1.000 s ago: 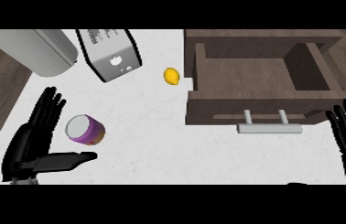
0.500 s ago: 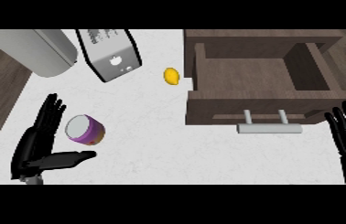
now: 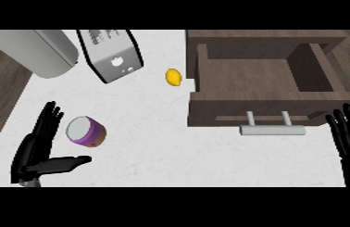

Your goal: Pick up the can, place it into the drawer and close the drawer

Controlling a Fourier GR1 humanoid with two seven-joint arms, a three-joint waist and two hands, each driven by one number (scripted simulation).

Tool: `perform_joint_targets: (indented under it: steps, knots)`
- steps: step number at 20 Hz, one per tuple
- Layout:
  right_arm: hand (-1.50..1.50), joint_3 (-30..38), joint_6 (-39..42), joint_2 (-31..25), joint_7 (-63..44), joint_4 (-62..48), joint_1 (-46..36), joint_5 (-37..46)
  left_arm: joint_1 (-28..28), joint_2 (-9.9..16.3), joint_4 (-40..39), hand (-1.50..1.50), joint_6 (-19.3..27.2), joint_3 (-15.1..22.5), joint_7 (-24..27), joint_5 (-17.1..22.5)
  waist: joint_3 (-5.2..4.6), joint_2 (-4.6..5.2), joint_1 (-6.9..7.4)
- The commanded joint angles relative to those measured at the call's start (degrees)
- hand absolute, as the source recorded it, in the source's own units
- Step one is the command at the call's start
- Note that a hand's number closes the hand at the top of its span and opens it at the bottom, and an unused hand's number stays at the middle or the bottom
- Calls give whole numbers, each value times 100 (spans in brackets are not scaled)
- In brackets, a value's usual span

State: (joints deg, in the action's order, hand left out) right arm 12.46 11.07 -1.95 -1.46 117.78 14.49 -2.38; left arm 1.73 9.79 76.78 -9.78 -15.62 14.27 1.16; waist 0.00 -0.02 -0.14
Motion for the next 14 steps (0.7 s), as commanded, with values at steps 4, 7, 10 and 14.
perform_joint_targets:
  steps: [4, 7, 10, 14]
  knots:
    - [-150, 113, 143, 41, 474, -278, 125, 99, 304, 2, -269, -150, -58, 19, 424, -87, 1, -2, 9]
    - [-150, -102, 1, 182, 133, 172, 293, 248, -320, -6, -1428, -150, 81, -26, 883, -225, -2, 2, -23]
    - [-150, -101, -32, 168, 169, -35, 60, 213, -574, 331, -1759, -150, -119, -272, 861, 19, -1, 2, -9]
    - [-150, -6, 77, 120, 68, 102, 125, 62, -667, 264, -1848, -150, -17, -161, 660, 9, 1, 0, -7]
